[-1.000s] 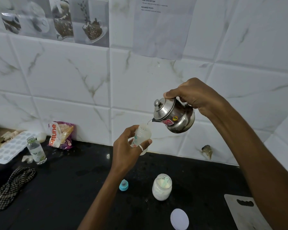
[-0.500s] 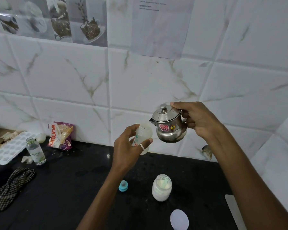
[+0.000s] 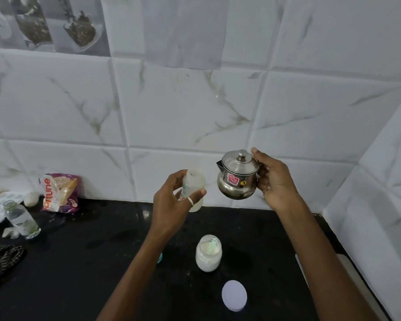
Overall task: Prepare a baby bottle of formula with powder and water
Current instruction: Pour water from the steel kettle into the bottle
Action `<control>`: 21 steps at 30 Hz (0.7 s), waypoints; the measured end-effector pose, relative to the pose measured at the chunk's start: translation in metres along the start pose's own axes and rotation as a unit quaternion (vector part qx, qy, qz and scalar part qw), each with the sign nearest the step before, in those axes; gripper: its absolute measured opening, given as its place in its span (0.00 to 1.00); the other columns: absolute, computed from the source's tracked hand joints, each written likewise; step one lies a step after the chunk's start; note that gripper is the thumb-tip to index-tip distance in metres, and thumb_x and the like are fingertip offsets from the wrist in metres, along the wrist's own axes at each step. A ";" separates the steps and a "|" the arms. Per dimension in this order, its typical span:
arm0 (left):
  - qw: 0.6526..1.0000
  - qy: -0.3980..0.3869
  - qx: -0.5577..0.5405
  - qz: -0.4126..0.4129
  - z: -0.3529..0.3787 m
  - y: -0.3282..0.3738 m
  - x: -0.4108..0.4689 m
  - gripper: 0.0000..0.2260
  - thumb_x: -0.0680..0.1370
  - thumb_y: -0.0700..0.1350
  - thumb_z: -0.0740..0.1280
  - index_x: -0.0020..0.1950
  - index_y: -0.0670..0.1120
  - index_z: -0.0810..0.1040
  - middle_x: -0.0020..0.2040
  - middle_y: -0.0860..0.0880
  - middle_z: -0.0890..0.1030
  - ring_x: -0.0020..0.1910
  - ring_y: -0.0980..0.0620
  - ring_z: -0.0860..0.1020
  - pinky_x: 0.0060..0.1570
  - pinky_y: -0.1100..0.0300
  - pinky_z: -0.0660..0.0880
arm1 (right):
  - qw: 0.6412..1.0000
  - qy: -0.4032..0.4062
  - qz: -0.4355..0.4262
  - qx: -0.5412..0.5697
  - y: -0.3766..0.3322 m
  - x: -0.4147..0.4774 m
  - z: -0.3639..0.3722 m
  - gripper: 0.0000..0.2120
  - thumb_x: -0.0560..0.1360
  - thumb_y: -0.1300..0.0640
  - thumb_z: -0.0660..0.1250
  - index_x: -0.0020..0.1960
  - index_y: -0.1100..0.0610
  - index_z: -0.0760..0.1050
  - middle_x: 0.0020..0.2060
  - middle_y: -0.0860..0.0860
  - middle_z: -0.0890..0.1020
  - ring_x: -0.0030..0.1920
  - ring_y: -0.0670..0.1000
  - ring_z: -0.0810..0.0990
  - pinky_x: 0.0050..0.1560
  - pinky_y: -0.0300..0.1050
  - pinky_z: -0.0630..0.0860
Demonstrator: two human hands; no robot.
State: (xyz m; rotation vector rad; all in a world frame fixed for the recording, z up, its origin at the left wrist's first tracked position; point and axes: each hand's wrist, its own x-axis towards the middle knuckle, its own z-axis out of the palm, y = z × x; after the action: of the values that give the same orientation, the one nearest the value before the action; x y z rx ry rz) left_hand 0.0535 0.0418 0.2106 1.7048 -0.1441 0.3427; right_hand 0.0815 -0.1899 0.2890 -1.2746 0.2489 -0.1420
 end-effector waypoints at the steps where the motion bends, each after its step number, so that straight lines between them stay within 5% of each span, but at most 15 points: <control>1: 1.000 -0.005 0.002 -0.003 0.005 -0.003 -0.002 0.24 0.73 0.47 0.80 0.63 0.60 0.74 0.57 0.65 0.80 0.56 0.74 0.77 0.51 0.75 0.76 | 1.000 0.003 -0.002 0.005 0.005 0.001 -0.008 0.17 0.77 0.54 0.73 0.29 0.52 0.79 0.24 0.45 0.72 0.20 0.42 0.69 0.19 0.31 0.64; 6: 0.999 -0.015 0.005 -0.028 0.031 -0.019 -0.016 0.25 0.72 0.47 0.80 0.65 0.57 0.75 0.58 0.64 0.80 0.55 0.74 0.78 0.54 0.75 0.76 | 0.999 0.035 0.008 -0.004 0.044 0.014 -0.050 0.10 0.76 0.53 0.73 0.39 0.57 0.80 0.27 0.46 0.78 0.25 0.41 0.75 0.21 0.32 0.66; 11: 0.998 -0.016 -0.014 -0.067 0.054 -0.043 -0.037 0.25 0.72 0.43 0.80 0.65 0.53 0.77 0.59 0.59 0.83 0.58 0.67 0.81 0.65 0.61 0.78 | 0.998 0.057 0.037 0.002 0.108 0.037 -0.094 0.18 0.72 0.52 0.76 0.51 0.61 0.73 0.34 0.51 0.74 0.29 0.45 0.74 0.23 0.36 0.67; 14: 0.995 -0.006 -0.034 -0.097 0.066 -0.061 -0.051 0.25 0.70 0.44 0.81 0.65 0.50 0.79 0.59 0.57 0.85 0.59 0.60 0.83 0.66 0.54 0.79 | 0.994 0.072 0.077 0.010 0.147 0.042 -0.114 0.09 0.76 0.59 0.73 0.51 0.65 0.82 0.38 0.53 0.84 0.36 0.48 0.83 0.32 0.37 0.77; 21: 0.988 0.005 -0.020 -0.150 0.079 -0.104 -0.086 0.27 0.70 0.45 0.81 0.67 0.49 0.77 0.63 0.54 0.84 0.64 0.53 0.82 0.67 0.46 0.78 | 0.984 0.095 0.151 -0.018 0.240 0.052 -0.160 0.13 0.76 0.58 0.72 0.55 0.66 0.84 0.47 0.59 0.87 0.49 0.57 0.86 0.45 0.46 0.81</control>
State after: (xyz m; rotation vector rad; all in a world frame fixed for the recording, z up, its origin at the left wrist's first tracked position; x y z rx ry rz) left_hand 0.0128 -0.0274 0.0762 1.6546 0.1119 0.1234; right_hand 0.0820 -0.2819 0.0105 -1.2450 0.6077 0.0015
